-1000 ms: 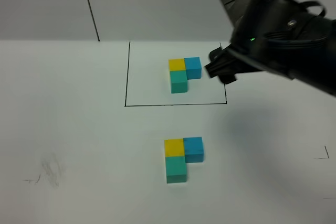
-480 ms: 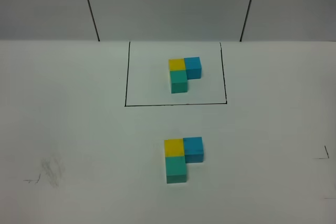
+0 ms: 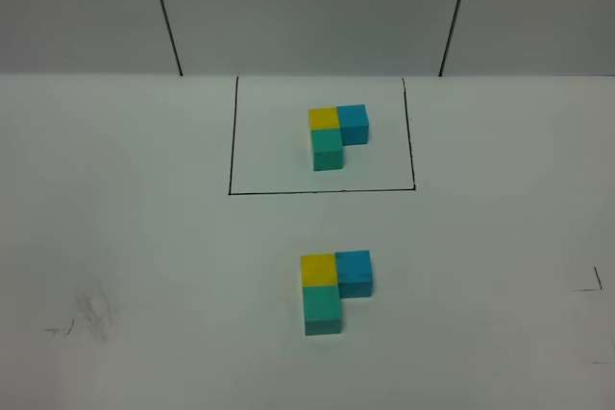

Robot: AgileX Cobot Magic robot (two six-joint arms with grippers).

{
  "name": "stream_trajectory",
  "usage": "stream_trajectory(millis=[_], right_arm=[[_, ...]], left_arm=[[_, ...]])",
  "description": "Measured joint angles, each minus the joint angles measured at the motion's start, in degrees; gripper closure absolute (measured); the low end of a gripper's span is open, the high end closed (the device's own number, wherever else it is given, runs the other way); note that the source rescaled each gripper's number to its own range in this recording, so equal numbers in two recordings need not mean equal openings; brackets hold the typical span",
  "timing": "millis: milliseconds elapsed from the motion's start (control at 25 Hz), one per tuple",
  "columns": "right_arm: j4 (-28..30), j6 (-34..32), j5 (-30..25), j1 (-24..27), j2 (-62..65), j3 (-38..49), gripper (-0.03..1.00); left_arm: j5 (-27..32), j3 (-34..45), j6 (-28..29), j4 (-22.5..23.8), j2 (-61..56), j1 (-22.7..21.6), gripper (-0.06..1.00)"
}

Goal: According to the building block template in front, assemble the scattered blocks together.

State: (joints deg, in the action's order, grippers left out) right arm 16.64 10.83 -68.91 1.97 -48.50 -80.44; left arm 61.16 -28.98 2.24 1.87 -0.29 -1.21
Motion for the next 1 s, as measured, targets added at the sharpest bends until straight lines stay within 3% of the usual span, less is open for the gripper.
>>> stream_trajectory(millis=[240,560,1000], right_arm=[[-1.70,-0.48,4.96,0.00,19.13,15.67,-0.02],[-4.23,-8.68,7.88,0.00,44.58,34.95,0.01],[-10.33,-14.19,8.29,0.00,48.93,45.67,0.17]], left_arm=[[0.00,0.00,0.00,0.00,0.00,0.00,-0.02],[0.00,0.00,0.06,0.00,0.00,0.00,-0.02],[0.00,0.00,0.11,0.00,0.00,0.00,-0.02]])
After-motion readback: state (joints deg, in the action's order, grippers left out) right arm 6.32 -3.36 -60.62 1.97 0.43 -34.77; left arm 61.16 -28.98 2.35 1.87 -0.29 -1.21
